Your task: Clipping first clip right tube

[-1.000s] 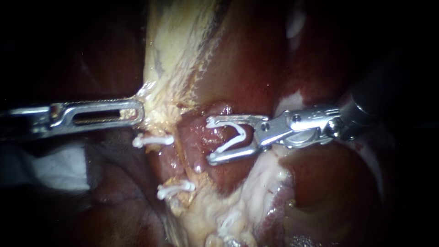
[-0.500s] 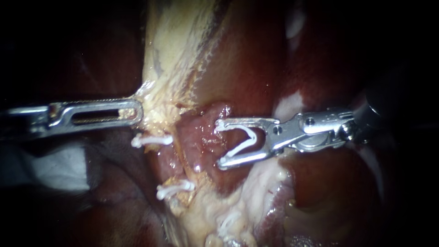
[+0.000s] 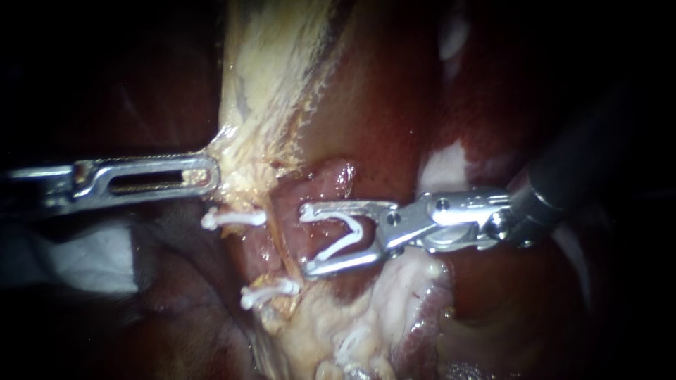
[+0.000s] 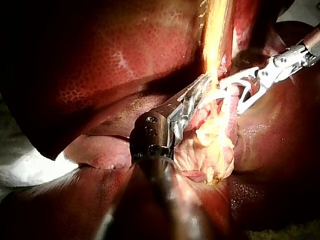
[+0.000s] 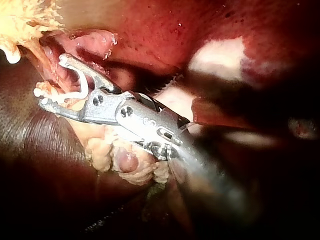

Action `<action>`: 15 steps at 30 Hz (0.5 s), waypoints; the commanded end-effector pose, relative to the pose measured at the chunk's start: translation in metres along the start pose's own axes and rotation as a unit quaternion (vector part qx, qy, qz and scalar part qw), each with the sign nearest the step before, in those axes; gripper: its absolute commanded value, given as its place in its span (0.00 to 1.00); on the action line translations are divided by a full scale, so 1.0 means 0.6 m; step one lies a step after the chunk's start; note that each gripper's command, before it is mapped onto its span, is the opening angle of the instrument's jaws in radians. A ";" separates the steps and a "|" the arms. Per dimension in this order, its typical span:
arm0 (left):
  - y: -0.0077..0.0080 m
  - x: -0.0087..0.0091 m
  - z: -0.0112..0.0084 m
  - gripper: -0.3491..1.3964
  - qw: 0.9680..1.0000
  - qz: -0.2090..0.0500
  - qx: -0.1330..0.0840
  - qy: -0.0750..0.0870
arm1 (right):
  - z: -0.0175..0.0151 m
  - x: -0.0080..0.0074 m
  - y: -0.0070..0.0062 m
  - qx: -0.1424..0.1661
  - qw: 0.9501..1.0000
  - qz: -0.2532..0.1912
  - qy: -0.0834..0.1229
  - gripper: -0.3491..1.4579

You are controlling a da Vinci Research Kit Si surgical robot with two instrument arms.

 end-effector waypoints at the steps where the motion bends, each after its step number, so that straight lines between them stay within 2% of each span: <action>1: -0.0001 0.0000 0.0000 0.00 1.000 0.000 0.000 0.000 | 0.0005 -0.0004 0.0000 0.001 1.000 0.001 -0.001 0.50; 15: -0.0015 0.0000 -0.0005 0.00 1.000 0.001 0.000 -0.003 | 0.0017 -0.0029 0.0019 0.005 1.000 0.005 -0.002 0.50</action>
